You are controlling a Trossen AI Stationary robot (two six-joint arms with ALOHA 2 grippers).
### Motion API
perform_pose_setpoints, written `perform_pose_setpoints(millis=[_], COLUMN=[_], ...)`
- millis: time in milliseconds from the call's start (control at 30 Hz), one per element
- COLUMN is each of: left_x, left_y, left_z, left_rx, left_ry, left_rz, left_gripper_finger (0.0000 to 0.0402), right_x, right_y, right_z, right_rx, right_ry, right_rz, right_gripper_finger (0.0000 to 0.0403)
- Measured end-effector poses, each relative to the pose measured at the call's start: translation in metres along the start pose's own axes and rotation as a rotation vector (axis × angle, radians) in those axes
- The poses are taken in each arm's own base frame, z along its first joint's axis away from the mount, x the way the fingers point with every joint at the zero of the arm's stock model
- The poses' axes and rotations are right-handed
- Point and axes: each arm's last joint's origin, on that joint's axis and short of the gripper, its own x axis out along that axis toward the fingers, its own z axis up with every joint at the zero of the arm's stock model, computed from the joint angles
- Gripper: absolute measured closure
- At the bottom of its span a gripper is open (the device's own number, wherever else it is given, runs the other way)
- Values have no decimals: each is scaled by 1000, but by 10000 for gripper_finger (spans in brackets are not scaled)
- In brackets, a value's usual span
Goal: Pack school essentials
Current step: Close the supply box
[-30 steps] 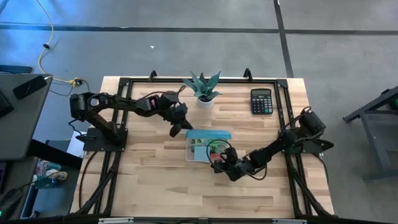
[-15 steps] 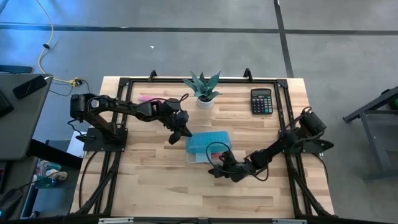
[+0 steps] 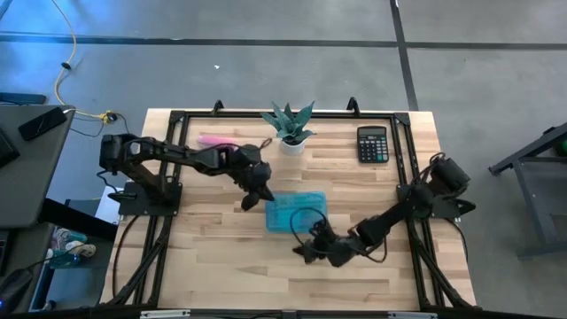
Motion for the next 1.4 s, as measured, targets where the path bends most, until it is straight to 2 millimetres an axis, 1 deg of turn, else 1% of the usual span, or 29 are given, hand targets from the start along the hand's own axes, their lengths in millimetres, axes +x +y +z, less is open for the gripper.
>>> perform_pose_setpoints(millis=[67, 133, 200, 267, 333, 433, 500, 567, 633, 700, 833, 967, 1033, 1200, 1400], left_x=[4, 7, 10, 11, 12, 13, 16, 20, 25, 30, 35, 34, 33, 34, 35], left_y=[-12, -25, -35, -41, -43, -40, -36, -33, -32, -33, -34, -33, -30, -21, -13], left_z=[8, 14, 19, 20, 20, 20, 19, 19, 18, 15, 11, 11, 11, 8, 8], left_rx=[60, 133, 189, 215, 212, 176, 132, 89, 56, 42, 32, 30, 25, -5, -27], left_ry=[19, 41, 61, 76, 84, 80, 79, 70, 69, 86, 100, 98, 98, 125, 129], left_rz=[-24, -7, 39, 64, 77, 94, 120, 129, 127, 126, 149, 206, 232, 269, 281], left_gripper_finger=[401, 401, 401, 401, 401, 401, 401, 401, 401, 401, 401, 401, 401, 401, 402], right_x=[-4, -10, -21, -35, -49, -65, -70, -69, -63, -56, -44, -33, -28, -20, -19], right_y=[6, 9, 11, 16, 17, 17, 18, 17, 15, 10, 0, -9, -13, -15, -15], right_z=[13, 28, 43, 57, 69, 85, 96, 104, 112, 116, 117, 112, 111, 110, 112], right_rx=[-55, -115, -167, -189, -205, -223, -240, -257, -270, -280, -269, -262, -245, -232, -201], right_ry=[-39, -82, -119, -146, -156, -169, -165, -144, -103, -51, 19, 85, 83, 85, 74], right_rz=[-48, -121, -188, -234, -295, -359, -380, -391, -401, -424, -469, -505, -521, -512, -511], right_gripper_finger=[265, 265, 265, 268, 277, 307, 333, 361, 389, 398, 390, 400, 401, 401, 402])
